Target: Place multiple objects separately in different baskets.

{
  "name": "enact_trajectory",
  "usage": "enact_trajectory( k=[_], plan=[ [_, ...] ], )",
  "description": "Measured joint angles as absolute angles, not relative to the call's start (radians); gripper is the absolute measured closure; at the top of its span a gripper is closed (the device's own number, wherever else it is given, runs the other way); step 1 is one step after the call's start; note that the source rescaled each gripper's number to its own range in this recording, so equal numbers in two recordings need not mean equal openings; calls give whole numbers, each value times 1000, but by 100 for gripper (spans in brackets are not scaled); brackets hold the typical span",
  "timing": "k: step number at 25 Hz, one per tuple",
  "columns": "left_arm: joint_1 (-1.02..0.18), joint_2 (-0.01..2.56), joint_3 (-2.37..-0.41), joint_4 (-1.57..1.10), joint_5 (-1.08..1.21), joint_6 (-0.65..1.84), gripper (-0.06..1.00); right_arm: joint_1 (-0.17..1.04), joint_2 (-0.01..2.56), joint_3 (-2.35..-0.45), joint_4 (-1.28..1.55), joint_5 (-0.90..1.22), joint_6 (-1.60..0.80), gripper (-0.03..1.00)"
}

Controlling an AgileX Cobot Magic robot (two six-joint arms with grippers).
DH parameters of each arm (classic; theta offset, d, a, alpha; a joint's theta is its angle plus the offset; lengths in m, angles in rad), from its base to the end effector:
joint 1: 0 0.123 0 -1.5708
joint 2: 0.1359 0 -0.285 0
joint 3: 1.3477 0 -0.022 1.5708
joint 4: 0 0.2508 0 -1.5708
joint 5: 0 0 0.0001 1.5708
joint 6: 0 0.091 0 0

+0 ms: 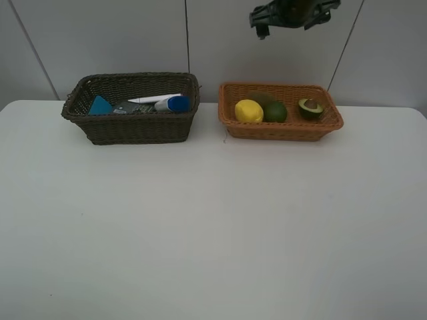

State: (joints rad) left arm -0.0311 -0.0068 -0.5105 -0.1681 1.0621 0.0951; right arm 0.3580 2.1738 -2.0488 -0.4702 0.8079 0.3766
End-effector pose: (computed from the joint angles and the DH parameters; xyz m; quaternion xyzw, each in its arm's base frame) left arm -0.0082 -0.0131 0.2810 0.0574 0.8441 -0.0670 0.5288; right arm 0.4824 0.1486 0.2851 -0.0823 0.9101 -0.0764 0.3989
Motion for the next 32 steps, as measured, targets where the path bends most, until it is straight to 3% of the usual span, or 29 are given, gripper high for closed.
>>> enact_trajectory(
  k=[10,22,32],
  plan=[
    [-31,-7,-510,-168,1062,95,-6,23,1942,-1649,-147,772,180,-3],
    [-31,-7,-510,-168,1062,95,-6,9,1275,-1014,-93,714,147,-3],
    [-31,-7,-510,-168,1062,95,-6,9,584,-589,-100,846,144,-3]
  ],
)
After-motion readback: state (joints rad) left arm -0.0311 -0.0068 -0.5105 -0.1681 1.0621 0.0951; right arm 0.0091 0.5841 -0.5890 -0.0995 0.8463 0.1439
